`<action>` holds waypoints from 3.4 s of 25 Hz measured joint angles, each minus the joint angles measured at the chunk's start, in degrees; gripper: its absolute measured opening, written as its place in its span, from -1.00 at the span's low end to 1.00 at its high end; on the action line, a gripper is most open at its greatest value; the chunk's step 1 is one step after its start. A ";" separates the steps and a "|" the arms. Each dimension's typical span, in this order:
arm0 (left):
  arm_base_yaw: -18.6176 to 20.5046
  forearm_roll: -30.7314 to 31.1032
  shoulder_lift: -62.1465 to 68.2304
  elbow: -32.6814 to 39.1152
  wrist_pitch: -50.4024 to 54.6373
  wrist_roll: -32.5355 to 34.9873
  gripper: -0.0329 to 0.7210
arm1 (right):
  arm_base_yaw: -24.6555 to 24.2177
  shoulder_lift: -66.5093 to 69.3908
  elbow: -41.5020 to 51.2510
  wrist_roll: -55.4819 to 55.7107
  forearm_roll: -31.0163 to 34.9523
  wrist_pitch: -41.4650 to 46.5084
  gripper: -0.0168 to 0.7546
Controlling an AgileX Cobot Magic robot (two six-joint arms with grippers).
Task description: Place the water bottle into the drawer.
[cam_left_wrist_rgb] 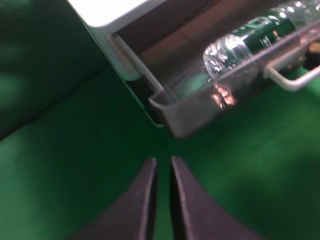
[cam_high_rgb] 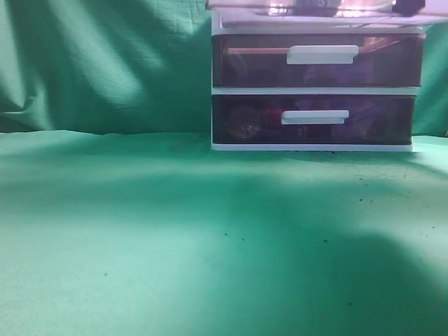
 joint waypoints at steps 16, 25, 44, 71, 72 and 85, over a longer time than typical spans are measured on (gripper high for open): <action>0.00 -8.01 -33.09 50.23 -16.32 -4.74 -0.75 | -4.07 16.79 -22.70 -0.44 -4.95 4.27 -0.71; 0.00 -10.75 -38.09 58.02 -17.79 -4.85 -0.75 | -4.29 22.11 -29.26 1.74 -5.38 4.06 -0.71; 0.00 -8.57 -38.22 58.02 -20.44 -4.85 -0.75 | -1.91 18.85 -20.57 9.67 -4.70 0.66 0.30; 0.00 -14.03 -82.71 81.92 -34.21 -2.95 -0.75 | 7.79 -23.65 -18.26 31.84 41.22 68.80 -0.96; 0.00 -14.14 -84.32 83.06 -33.86 -2.95 -0.75 | 7.79 -24.64 -18.26 31.84 42.16 72.14 -0.96; 0.00 -14.62 -95.10 93.76 -32.47 -3.36 -0.75 | 7.79 -47.20 3.42 30.14 52.55 65.10 -0.96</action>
